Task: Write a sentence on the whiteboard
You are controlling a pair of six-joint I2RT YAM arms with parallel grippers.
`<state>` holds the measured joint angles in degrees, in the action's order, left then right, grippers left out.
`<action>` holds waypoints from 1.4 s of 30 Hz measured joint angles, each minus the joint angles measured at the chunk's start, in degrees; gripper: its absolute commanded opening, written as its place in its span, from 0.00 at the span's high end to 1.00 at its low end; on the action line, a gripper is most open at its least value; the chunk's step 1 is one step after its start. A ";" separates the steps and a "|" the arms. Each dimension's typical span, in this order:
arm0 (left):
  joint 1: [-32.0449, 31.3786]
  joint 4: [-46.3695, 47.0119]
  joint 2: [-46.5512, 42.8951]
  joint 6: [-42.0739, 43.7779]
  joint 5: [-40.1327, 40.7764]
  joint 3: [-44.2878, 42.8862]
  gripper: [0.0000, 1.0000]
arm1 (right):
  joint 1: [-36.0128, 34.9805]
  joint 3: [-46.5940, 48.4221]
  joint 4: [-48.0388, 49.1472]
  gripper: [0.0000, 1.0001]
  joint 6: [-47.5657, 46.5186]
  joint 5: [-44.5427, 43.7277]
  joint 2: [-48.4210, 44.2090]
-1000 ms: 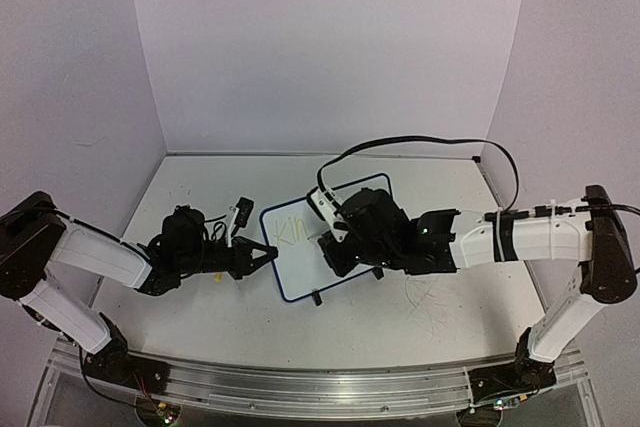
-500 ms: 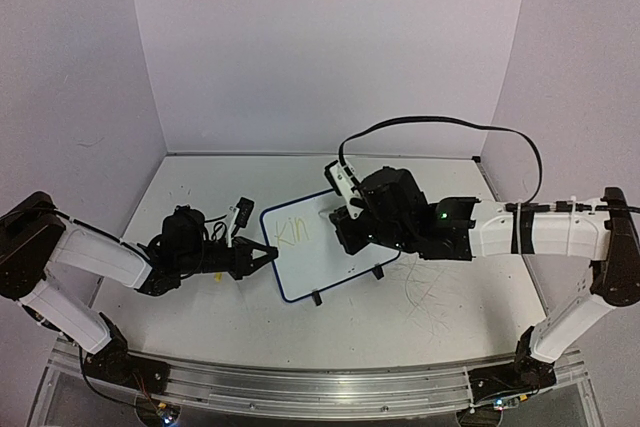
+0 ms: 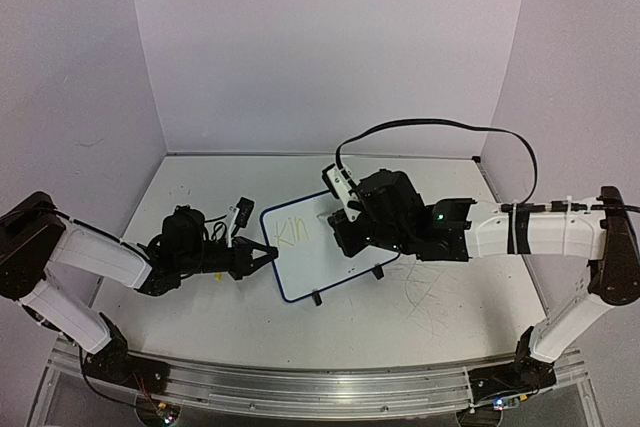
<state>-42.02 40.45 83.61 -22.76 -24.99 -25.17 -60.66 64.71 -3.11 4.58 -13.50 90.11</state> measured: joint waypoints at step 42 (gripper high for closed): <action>0.00 -0.85 -0.48 0.07 0.07 0.00 1.00 | -1.20 1.45 -0.02 1.00 0.05 3.15 2.69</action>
<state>-42.02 39.59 83.13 -22.70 -24.93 -25.17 -61.87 66.16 -3.14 4.63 -10.35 92.79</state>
